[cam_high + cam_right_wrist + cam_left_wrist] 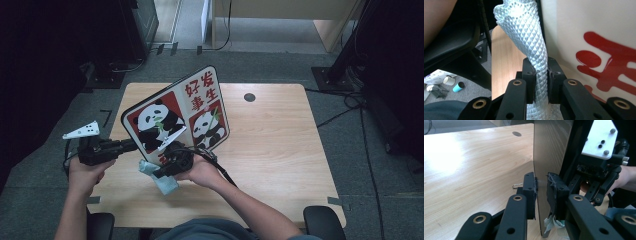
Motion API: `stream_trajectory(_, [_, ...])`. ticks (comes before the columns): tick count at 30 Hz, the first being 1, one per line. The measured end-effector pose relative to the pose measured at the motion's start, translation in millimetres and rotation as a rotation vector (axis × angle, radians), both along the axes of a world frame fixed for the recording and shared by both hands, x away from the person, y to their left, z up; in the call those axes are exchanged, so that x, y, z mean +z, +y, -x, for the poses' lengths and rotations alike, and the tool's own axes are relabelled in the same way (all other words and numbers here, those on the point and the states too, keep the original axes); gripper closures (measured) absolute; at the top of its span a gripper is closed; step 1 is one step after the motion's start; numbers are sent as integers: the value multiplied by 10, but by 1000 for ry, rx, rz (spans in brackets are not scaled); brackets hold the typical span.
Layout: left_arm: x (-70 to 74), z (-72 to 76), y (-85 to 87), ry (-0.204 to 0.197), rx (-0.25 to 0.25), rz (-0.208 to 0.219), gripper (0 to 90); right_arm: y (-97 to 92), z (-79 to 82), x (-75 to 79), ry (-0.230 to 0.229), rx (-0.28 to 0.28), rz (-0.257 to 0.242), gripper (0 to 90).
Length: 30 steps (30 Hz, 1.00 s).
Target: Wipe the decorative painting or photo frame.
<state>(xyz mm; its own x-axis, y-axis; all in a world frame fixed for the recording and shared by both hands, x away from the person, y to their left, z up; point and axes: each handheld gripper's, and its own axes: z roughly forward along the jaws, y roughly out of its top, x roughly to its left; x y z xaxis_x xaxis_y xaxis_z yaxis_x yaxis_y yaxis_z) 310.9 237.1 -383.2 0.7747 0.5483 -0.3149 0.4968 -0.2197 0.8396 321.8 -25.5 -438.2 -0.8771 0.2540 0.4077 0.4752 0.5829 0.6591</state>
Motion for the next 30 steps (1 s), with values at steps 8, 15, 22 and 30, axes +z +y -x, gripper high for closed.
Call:
stream_trajectory(8, [-4,0,10,7,12,-1,726,13,-19,63,10,-4,9,802])
stream_trajectory(15, [-29,-1,47,11,15,5,647,42,-22,122,10,-7,7,801])
stream_trajectory(22, [-49,-5,74,17,15,15,589,44,-29,186,2,-15,4,801])
stream_trajectory(30, [-88,-16,137,19,27,5,531,53,-43,253,5,-19,1,801])
